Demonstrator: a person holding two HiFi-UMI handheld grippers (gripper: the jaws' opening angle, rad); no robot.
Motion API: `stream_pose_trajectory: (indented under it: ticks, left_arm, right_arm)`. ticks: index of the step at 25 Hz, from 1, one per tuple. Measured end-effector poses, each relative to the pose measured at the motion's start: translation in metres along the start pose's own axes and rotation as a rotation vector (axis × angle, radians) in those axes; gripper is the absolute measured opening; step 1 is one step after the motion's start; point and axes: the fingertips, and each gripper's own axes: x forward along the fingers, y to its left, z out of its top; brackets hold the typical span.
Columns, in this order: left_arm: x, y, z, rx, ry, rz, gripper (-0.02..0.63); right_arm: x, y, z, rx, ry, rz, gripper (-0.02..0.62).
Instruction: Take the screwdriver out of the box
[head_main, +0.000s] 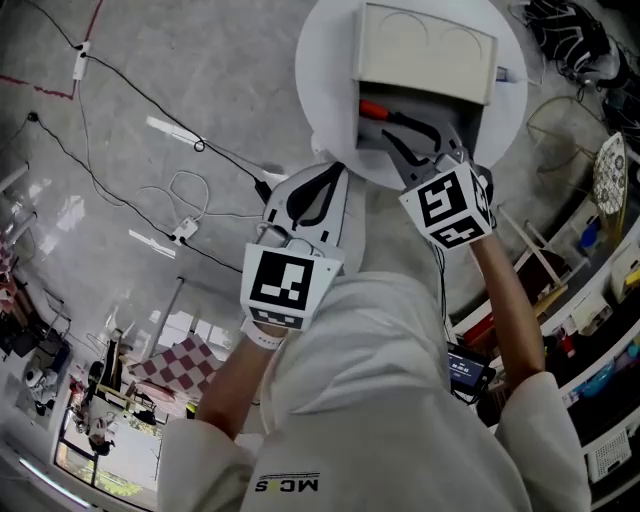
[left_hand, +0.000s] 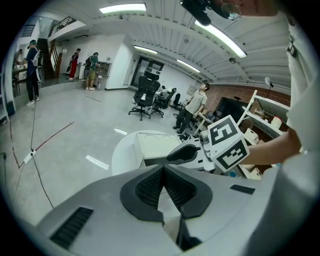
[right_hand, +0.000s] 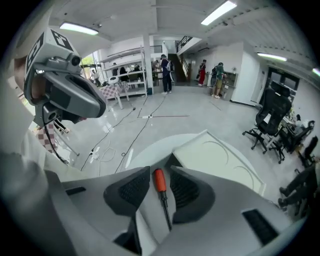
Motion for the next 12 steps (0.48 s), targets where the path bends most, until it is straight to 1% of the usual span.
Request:
stream_pose_trajectory:
  ticks: [4,12]
  left_arm:
    - [0.003,0.013,-0.011,-0.021,0.006,0.017,0.009]
    - [0.012,0.024,-0.026,-0.056,0.016,0.027,0.009]
  right_arm:
    - [0.027,0.001,-0.014,-0.039,0.075,0.019,0.166]
    - [0.065,0.004,-0.039,-0.098,0.181,0.055,0.169]
